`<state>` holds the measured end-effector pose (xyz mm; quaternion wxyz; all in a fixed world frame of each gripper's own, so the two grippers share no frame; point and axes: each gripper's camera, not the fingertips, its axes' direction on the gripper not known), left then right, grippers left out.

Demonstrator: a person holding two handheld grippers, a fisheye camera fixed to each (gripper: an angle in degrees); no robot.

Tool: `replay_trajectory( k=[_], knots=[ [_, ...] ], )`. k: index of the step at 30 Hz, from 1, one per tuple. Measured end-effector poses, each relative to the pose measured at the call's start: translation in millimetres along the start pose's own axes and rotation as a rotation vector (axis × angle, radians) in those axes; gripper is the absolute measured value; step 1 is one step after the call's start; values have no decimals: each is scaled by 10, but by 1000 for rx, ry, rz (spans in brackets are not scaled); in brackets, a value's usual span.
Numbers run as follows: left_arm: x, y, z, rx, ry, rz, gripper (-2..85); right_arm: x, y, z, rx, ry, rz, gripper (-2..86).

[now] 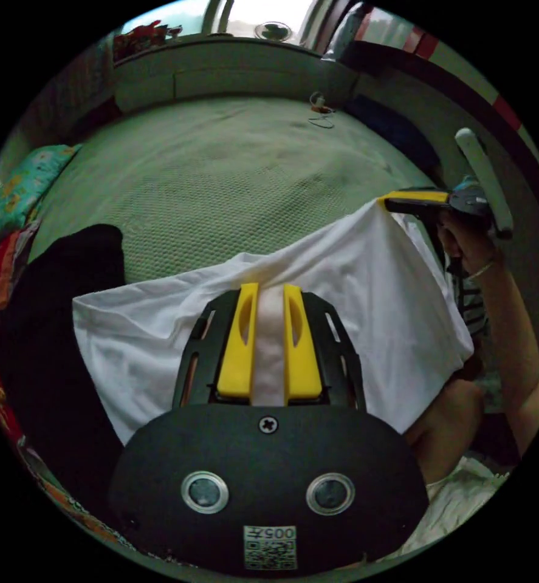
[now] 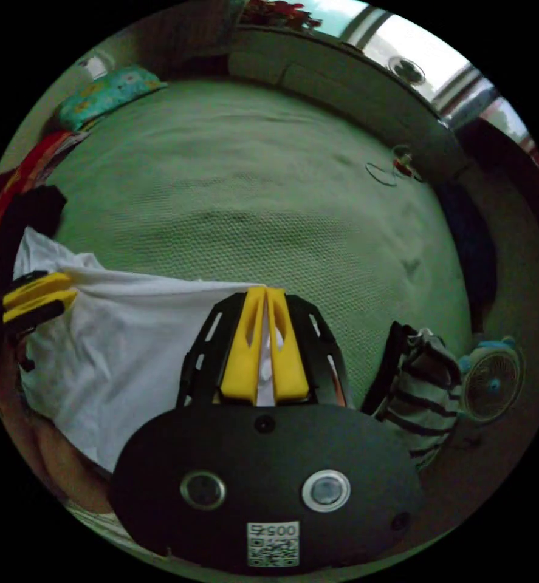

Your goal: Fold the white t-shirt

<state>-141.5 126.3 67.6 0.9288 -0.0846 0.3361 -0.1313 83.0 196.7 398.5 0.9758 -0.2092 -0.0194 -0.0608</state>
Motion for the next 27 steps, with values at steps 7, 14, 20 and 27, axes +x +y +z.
replay_trajectory(
  k=[7,14,20,27],
  knots=[
    [-149,151,-260,130,-160,-151,82,445,54,-61,13,-254,146,6],
    [-192,276,-429,191,-198,-247,78,691,261,-353,75,-286,78,23],
    [177,205,-334,155,-146,-140,81,555,714,-340,-6,13,-107,16],
    [644,92,-140,103,-61,-45,80,573,933,-298,-8,47,-252,22]
  ],
)
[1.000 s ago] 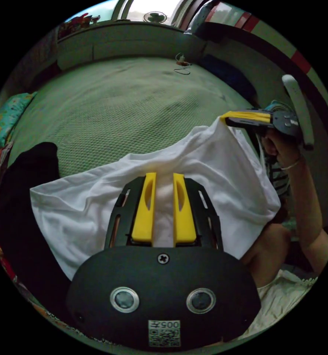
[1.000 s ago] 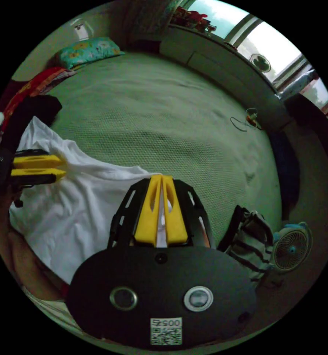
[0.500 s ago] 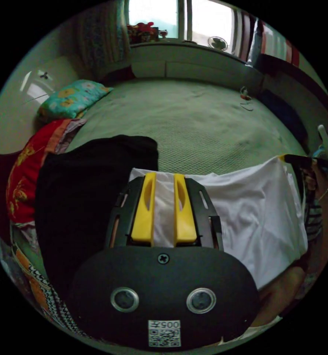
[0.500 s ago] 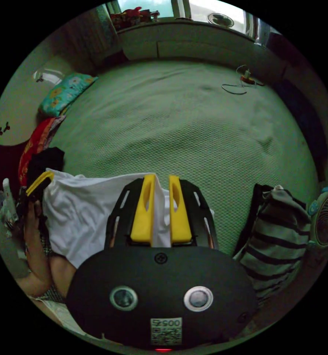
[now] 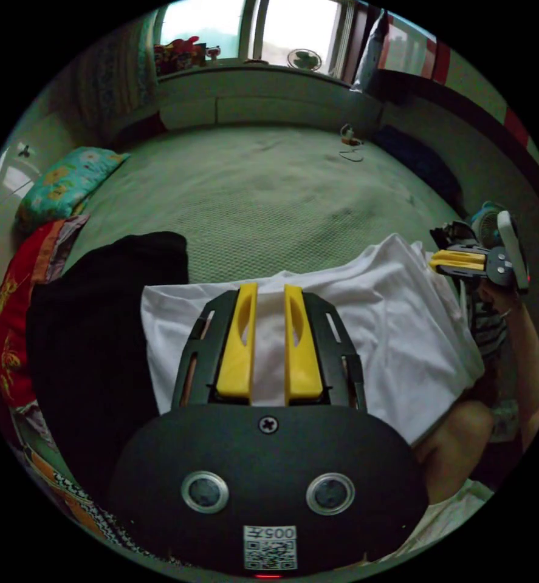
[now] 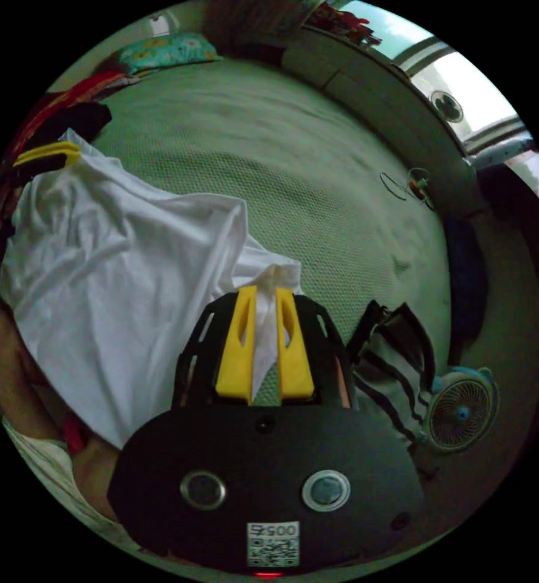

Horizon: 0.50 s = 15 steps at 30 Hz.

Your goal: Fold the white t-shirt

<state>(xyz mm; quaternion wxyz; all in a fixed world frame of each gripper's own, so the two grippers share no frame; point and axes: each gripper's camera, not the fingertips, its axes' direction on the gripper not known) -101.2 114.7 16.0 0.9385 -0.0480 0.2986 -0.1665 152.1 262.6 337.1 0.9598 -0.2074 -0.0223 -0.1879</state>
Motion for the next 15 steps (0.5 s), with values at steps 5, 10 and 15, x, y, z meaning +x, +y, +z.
replay_trajectory(
  k=[5,10,15],
  knots=[
    [239,-65,151,-37,61,17,80,97,6,76,10,-82,-17,27],
    [527,-107,347,-95,94,43,80,426,41,187,5,-92,121,-12],
    [750,-112,463,-130,56,51,80,1135,372,-5,78,-136,457,-16]
  ],
)
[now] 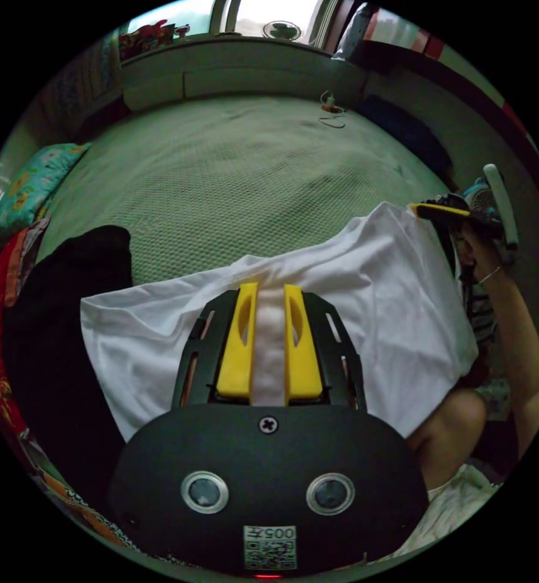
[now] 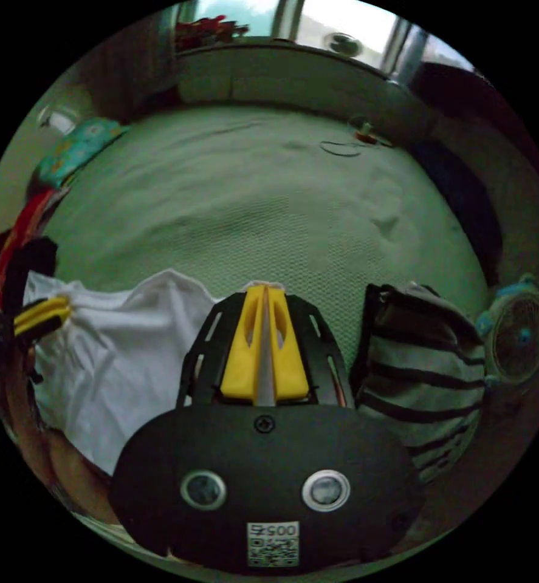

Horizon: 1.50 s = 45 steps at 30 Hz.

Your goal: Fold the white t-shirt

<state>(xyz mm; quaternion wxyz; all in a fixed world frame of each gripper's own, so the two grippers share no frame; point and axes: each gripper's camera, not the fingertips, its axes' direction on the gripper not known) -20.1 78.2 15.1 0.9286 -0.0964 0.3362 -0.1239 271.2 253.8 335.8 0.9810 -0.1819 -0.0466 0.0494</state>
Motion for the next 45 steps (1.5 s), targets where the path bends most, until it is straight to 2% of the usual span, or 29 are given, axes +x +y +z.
replay_trajectory(
  k=[2,8,11,14,19,22,25,29,31,38,41,45],
  knots=[
    [70,-2,30,-3,0,-3,80,360,59,-127,1,58,75,-15],
    [272,26,72,13,9,-31,80,1117,274,-303,-87,-48,170,19],
    [363,57,19,47,47,-52,84,1329,452,-564,-41,-219,134,67],
    [597,129,-72,92,140,1,103,1333,770,-907,4,-276,29,85],
    [1690,412,-97,48,404,298,152,1288,1638,-1484,95,-247,-24,79],
    [2500,587,-61,-11,452,478,165,1364,2128,-1737,106,-246,-5,76],
    [3187,748,24,-105,505,559,184,1508,2423,-1964,79,-218,-29,74],
    [3798,906,111,-207,410,603,201,1777,2700,-2346,133,-208,-38,66],
    [4120,965,199,-323,349,640,206,1889,2792,-2473,168,-226,-32,64],
    [4624,1185,507,-370,13,642,169,2121,2993,-2643,228,-276,-34,58],
    [4635,1337,460,-334,-2,612,145,2189,3009,-2619,226,-275,-41,56],
    [4248,1467,210,-237,114,434,49,2290,2912,-2480,195,-283,-46,54]
  ],
)
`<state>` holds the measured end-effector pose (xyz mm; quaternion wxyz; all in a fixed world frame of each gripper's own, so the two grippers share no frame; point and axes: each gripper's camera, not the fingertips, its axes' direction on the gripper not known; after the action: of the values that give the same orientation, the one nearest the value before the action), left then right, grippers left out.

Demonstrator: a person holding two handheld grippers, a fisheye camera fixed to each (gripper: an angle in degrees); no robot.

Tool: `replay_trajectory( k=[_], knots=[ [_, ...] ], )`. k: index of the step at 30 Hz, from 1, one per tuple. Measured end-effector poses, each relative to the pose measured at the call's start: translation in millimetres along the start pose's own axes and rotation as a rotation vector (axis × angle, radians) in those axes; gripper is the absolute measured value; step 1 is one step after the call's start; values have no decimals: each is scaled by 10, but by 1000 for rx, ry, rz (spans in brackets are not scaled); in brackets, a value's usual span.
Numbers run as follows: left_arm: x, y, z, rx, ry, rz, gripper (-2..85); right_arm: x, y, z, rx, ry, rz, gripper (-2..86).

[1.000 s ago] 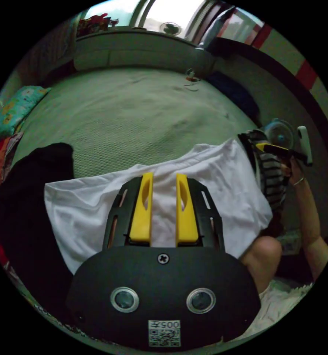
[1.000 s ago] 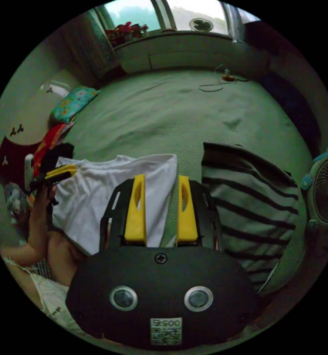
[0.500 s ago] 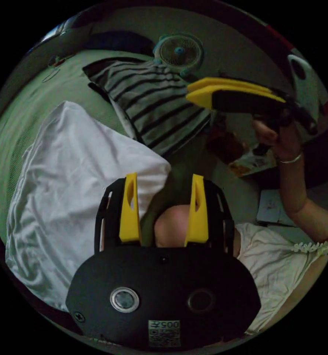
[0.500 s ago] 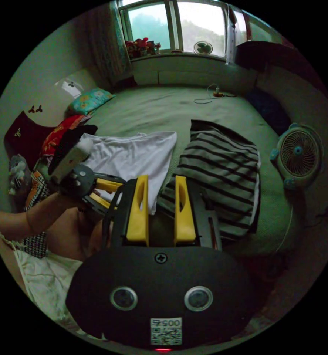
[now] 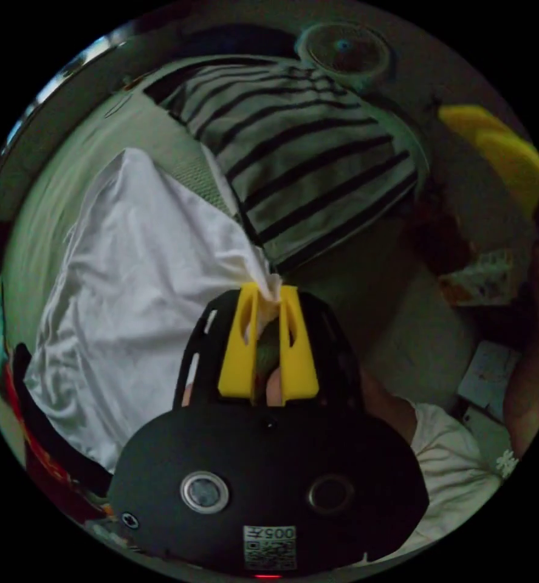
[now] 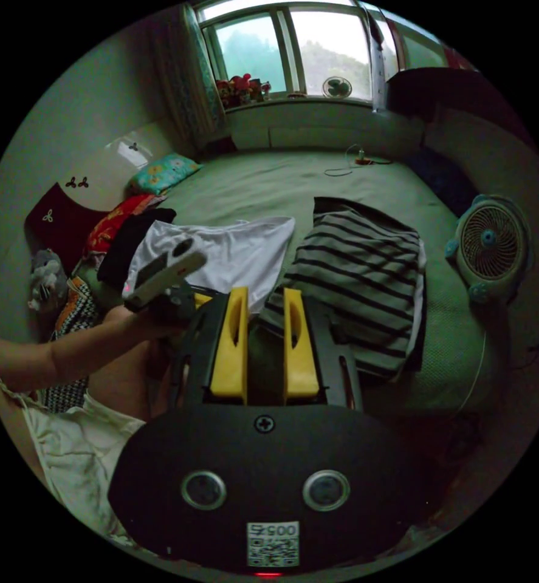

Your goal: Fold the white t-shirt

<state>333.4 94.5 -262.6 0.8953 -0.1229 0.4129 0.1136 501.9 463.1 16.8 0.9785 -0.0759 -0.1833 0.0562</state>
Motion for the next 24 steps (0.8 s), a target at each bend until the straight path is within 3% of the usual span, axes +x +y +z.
replay_trajectory(
  k=[4,10,17,24],
  knots=[
    [-384,455,-289,136,160,-104,38,187,-354,301,-53,-44,19,79],
    [-729,1164,-600,282,194,-175,34,442,-1347,1184,-219,-299,100,156],
    [-1072,1782,-714,337,252,-198,32,633,-2101,2571,-477,-363,258,160],
    [-1381,2420,-834,357,293,-154,34,587,-2537,3200,-481,-326,344,127]
  ],
)
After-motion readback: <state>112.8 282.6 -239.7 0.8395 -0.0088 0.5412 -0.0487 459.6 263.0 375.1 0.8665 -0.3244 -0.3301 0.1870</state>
